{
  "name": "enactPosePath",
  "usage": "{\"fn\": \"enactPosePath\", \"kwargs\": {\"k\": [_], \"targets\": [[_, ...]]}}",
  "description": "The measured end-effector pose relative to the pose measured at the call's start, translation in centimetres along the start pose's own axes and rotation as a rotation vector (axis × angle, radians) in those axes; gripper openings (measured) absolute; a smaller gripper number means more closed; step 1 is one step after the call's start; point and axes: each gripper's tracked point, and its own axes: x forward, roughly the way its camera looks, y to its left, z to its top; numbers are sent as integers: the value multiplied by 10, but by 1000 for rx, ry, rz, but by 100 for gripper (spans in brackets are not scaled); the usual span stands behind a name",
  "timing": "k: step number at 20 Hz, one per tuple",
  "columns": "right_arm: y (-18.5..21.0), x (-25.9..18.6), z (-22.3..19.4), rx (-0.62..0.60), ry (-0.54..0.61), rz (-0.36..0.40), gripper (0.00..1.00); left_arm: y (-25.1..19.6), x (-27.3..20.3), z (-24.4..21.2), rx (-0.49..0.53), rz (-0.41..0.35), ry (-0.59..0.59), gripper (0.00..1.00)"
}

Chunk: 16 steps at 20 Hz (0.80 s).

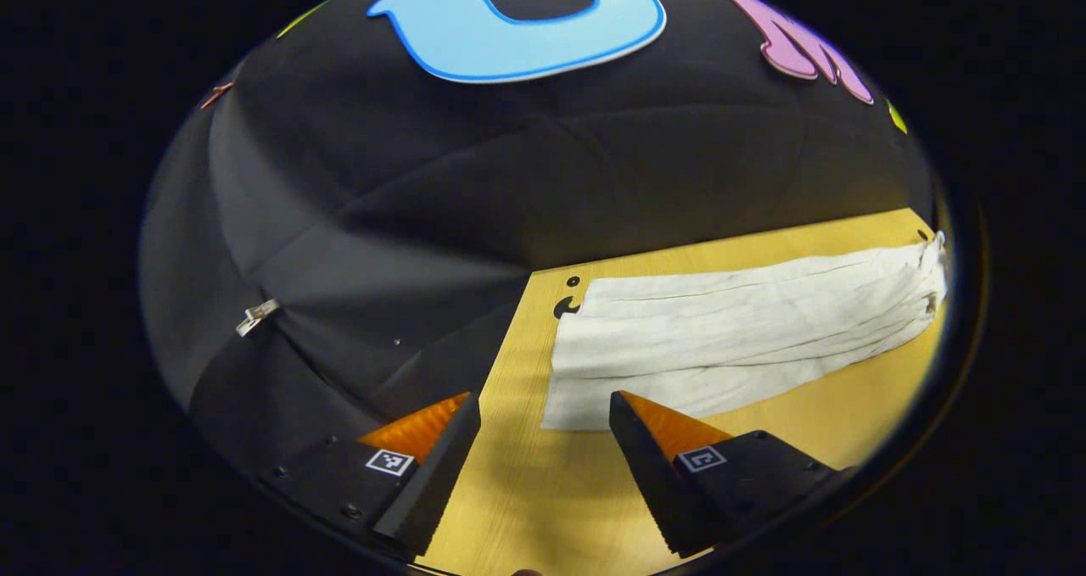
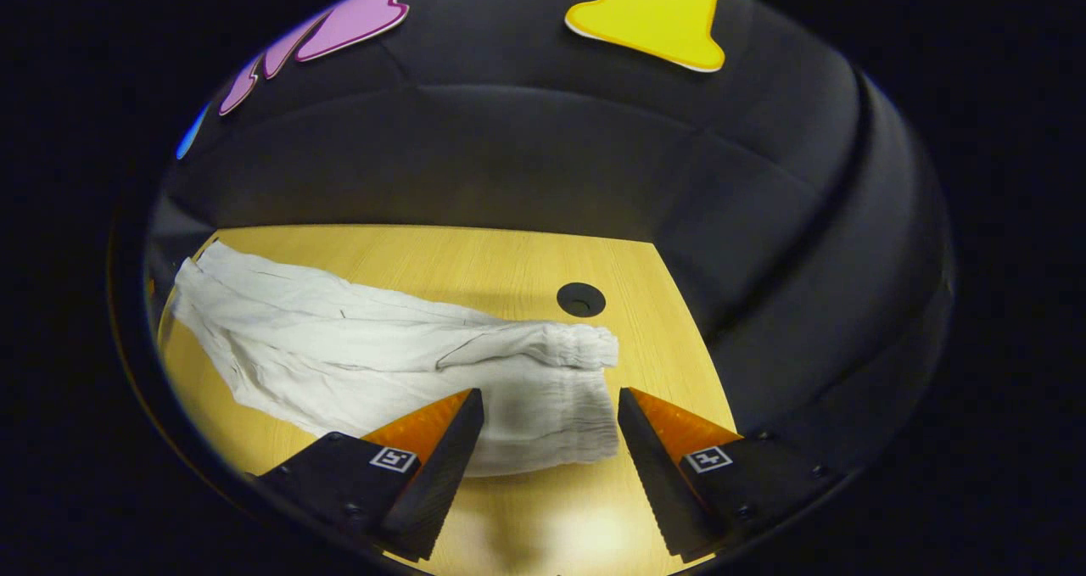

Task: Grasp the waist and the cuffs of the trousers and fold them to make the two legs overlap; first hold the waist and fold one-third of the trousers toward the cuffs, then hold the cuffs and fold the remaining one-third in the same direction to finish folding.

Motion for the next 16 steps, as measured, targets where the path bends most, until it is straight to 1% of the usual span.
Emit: {"fn": "enactPosePath", "kwargs": {"k": [1, 3, 5, 7, 8, 9, 12, 14, 16], "targets": [[-1, 0, -1, 44, -2, 1, 98, 2, -18, -6, -13, 5, -1, 95], [-5, 2, -10, 146, 1, -4, 98, -3, -53, -15, -57, 5, -1, 97], [-14, 4, -15, 228, -1, -34, 98, -9, -86, -22, -113, 1, -7, 97], [-18, 8, -16, 304, -3, -28, 98, -23, -114, -29, -174, -39, -16, 97], [-19, 10, -18, 347, -4, -19, 99, -32, -126, -38, -201, -64, 1, 97], [-21, 12, -20, 393, -8, -14, 99, -38, -137, -50, -218, -67, 24, 98], [-26, 22, -30, 532, 6, -23, 99, -53, -166, -71, -259, -72, 69, 98], [-27, 29, -40, 589, 14, -26, 99, -63, -177, -78, -290, -79, 88, 98], [-28, 28, -38, 609, -13, -24, 99, -72, -182, -79, -299, -93, 101, 98]]}}
